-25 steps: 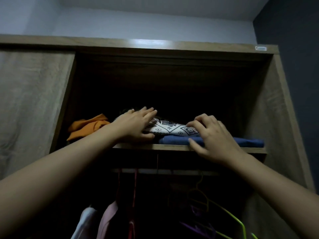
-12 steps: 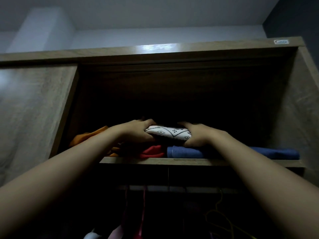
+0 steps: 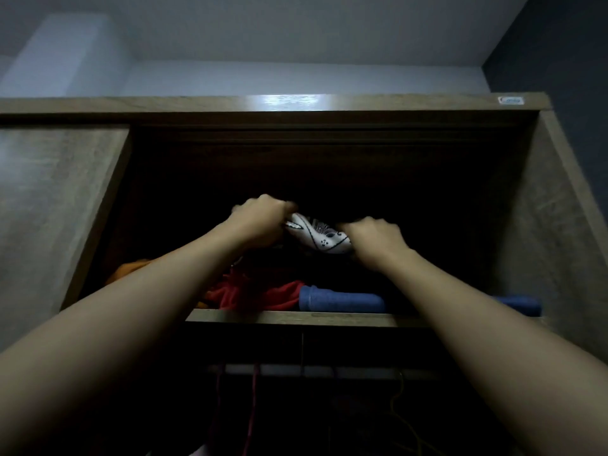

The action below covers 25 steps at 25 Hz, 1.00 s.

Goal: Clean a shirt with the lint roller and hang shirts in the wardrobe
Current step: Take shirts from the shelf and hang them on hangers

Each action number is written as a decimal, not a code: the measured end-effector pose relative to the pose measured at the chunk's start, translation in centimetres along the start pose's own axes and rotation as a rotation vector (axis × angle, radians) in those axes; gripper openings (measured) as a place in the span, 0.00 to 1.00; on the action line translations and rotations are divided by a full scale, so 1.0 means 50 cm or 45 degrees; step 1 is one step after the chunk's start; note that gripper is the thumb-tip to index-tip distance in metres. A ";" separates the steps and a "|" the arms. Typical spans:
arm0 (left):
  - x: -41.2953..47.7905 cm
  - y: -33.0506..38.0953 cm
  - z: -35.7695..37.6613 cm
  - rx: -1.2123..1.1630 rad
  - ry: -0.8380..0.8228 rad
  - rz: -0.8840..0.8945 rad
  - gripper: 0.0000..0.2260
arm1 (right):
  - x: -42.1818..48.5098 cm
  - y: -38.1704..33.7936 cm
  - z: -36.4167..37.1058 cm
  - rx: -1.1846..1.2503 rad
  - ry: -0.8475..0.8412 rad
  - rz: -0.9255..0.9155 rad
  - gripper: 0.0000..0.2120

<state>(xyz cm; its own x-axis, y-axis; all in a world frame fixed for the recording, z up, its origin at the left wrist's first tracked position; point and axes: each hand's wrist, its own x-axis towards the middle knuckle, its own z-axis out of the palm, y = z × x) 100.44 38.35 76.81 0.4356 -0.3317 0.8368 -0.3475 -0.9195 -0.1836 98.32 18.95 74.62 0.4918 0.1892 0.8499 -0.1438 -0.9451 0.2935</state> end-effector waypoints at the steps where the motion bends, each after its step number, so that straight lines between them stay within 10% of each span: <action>1: 0.005 0.023 -0.003 0.034 0.056 0.036 0.17 | -0.007 0.024 -0.014 -0.046 0.025 0.009 0.16; 7: 0.016 0.196 0.053 0.004 0.237 0.320 0.17 | -0.100 0.184 -0.055 -0.353 0.039 0.087 0.17; 16: -0.001 0.194 0.048 -0.322 -0.381 0.634 0.24 | -0.171 0.264 -0.048 0.325 -0.452 0.048 0.25; 21: -0.046 0.190 0.030 -0.503 -0.793 0.446 0.12 | -0.166 0.241 -0.046 0.021 -0.716 0.101 0.22; 25: -0.052 0.145 -0.007 -0.786 -0.677 0.447 0.23 | -0.145 0.185 -0.098 0.296 -0.985 0.191 0.30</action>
<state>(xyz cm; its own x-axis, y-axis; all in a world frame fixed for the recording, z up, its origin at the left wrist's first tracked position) 96.50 32.60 73.49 0.4939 -0.7688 0.4062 -0.8530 -0.5190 0.0549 89.22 10.17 73.32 0.9468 -0.1007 0.3058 -0.1153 -0.9929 0.0300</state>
